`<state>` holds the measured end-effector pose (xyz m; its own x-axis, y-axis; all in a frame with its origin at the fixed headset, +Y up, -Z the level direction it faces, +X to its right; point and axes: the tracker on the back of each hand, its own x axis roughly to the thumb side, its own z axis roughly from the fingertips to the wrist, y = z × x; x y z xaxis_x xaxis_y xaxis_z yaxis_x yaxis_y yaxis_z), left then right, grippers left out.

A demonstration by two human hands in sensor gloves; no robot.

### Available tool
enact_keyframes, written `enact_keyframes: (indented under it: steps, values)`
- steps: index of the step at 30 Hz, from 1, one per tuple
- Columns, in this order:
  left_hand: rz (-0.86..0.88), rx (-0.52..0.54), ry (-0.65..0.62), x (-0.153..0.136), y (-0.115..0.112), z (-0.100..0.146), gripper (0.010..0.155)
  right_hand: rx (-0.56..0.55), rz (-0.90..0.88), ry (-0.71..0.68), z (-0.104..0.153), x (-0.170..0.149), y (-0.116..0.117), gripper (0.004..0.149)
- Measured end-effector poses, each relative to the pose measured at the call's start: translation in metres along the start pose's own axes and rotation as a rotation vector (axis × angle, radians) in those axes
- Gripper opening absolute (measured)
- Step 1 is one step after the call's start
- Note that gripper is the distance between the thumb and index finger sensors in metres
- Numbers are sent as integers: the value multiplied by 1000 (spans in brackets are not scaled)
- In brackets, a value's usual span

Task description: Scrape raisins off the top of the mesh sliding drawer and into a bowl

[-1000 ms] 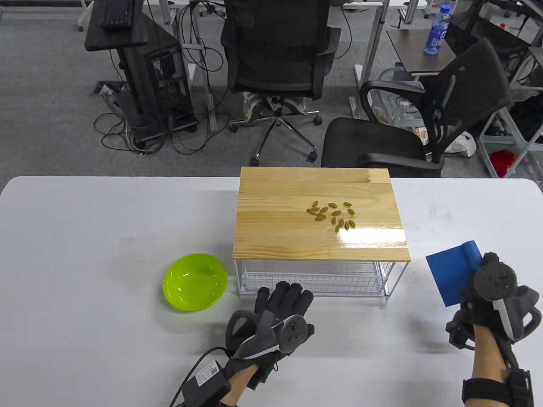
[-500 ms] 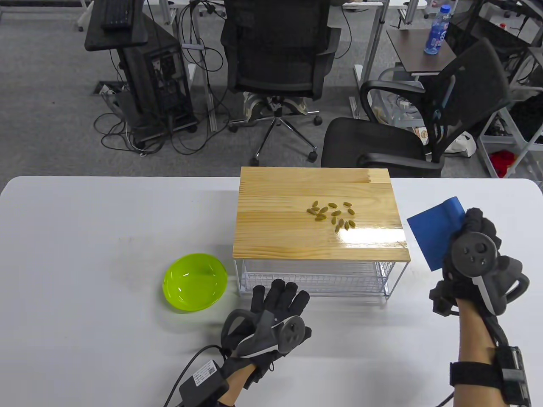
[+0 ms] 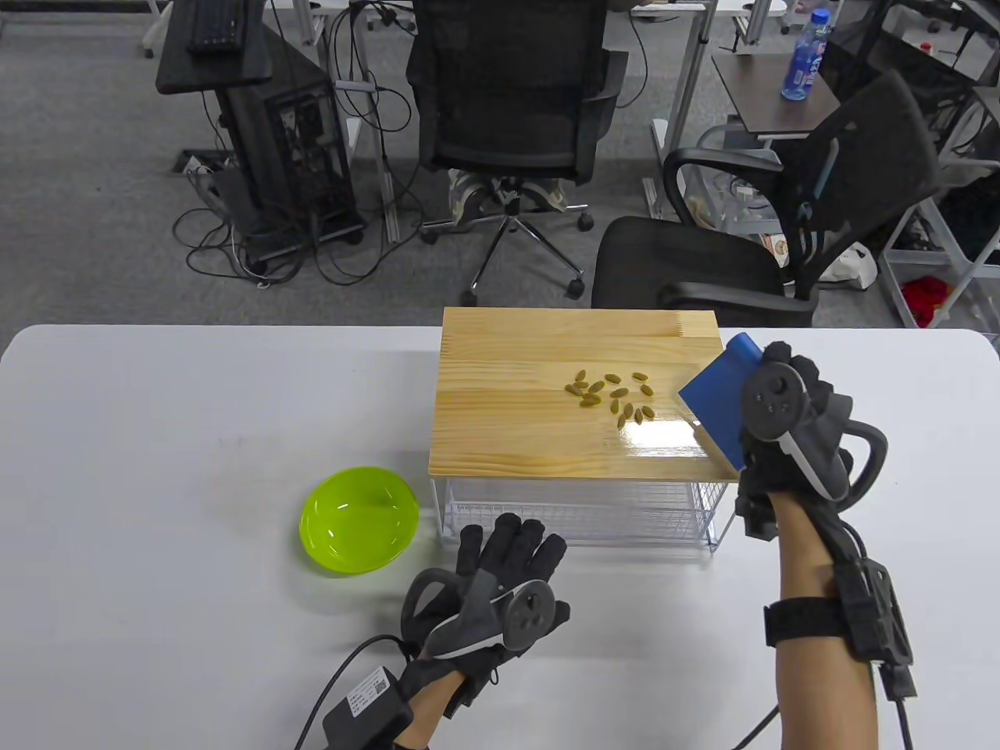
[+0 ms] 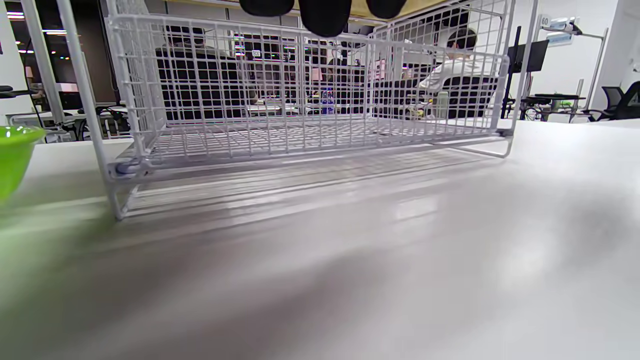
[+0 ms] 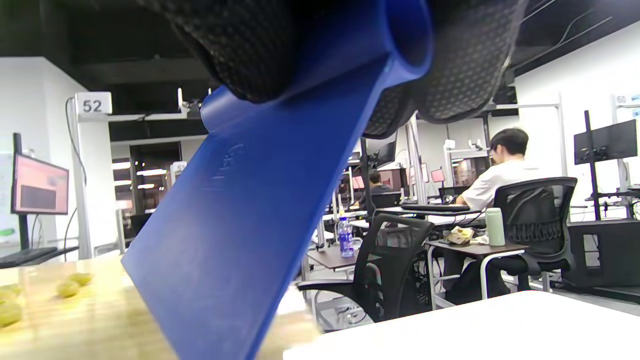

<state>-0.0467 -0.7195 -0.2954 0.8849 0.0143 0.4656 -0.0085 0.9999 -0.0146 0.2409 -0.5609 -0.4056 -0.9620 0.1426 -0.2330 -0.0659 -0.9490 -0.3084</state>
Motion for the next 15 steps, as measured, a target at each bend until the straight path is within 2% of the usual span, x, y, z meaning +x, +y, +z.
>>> enact_keyframes:
  steps: [7, 15]
  values:
    - [17, -10, 11, -6, 2, 0, 77, 28, 77, 5, -20, 30, 14, 59]
    - [17, -26, 12, -6, 2, -2, 76, 10, 78, -57, -21, 48, 21, 59]
